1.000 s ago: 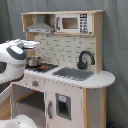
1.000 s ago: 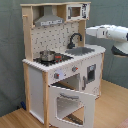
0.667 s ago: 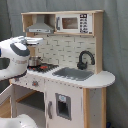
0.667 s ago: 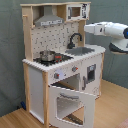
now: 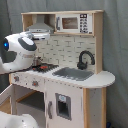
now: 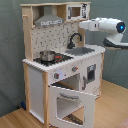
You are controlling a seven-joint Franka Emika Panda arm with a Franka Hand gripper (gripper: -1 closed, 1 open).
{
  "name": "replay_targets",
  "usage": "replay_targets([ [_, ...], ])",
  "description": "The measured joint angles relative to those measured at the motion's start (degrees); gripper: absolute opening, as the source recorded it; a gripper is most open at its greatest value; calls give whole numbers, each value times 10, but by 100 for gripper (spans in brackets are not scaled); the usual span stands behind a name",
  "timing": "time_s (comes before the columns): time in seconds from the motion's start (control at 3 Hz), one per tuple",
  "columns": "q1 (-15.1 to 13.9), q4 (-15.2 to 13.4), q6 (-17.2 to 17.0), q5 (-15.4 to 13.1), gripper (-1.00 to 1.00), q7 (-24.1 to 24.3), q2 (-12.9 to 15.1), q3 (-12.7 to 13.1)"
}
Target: Play with the kitchen
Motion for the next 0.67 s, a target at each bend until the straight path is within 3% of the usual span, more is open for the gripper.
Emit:
replay_targets([
  [0.67,-73,68,0,0,100,-27,74,41],
])
